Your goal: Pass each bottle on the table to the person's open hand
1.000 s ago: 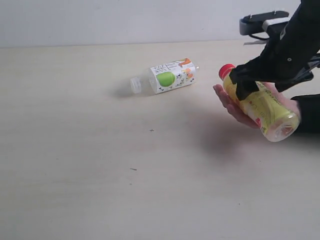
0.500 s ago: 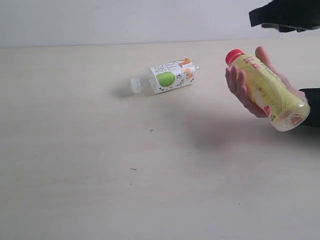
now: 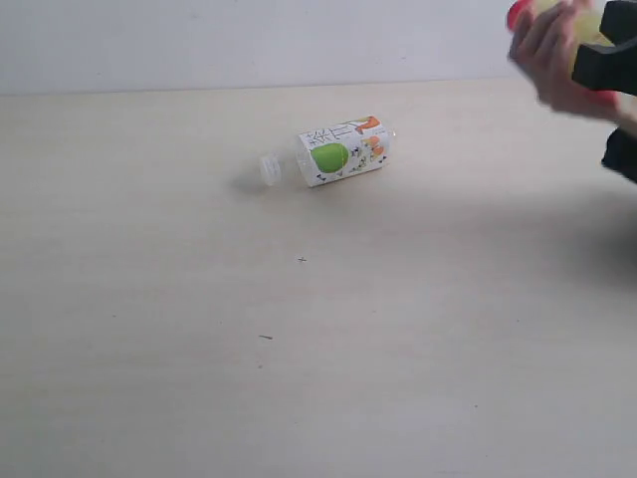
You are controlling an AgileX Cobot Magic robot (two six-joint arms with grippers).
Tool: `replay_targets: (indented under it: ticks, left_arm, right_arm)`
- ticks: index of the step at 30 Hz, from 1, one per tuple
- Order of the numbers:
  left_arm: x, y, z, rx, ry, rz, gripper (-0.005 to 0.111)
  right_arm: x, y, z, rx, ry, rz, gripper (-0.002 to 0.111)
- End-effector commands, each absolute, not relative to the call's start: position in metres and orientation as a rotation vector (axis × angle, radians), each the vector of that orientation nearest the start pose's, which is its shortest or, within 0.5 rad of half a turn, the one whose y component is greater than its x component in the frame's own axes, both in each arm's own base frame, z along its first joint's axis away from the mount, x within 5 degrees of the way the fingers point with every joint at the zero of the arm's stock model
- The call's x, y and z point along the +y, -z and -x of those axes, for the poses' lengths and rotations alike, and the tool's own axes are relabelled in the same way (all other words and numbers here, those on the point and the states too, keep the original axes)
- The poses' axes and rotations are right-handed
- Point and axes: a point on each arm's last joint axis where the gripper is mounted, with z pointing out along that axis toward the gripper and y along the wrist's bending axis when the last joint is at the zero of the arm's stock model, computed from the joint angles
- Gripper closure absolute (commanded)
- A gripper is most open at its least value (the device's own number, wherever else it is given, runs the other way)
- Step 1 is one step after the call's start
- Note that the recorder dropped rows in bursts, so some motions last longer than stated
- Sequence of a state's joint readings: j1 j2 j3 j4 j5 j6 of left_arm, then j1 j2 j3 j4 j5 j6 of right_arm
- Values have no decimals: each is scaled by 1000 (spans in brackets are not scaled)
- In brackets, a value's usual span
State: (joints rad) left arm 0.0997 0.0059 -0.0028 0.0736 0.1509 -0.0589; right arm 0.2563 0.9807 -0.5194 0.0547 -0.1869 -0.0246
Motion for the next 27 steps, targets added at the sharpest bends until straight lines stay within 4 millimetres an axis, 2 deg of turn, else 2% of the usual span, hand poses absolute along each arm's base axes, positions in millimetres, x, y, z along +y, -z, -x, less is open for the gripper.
replay_targets:
  ticks: [1,6,9,13,18,21,27]
  left_arm:
    - [6,-200,-56,1629,-94,74,105]
    - [6,-200,-56,1629,-94,74,105]
    - [6,-200,-56,1629,-94,74,105]
    - [6,-200,-56,1629,-94,74,105]
    - [6,-200,-56,1629,-94,74,105]
    - [6,-200,-56,1629,-94,74,105]
    - [6,-200,-56,1629,-94,74,105]
  right_arm:
    - [52,-295,-184,1629,-240,227,108]
    - [66,-286,-170,1590,-368,396,108]
    - [74,-273,-160,1567,-436,514,108]
    - [77,-248,-145,1545,-505,576,108]
    - [72,-224,-135,1578,-476,567,108]
    - [59,-209,-131,1613,-416,421,108]
    - [57,-203,-128,1623,-384,421,108]
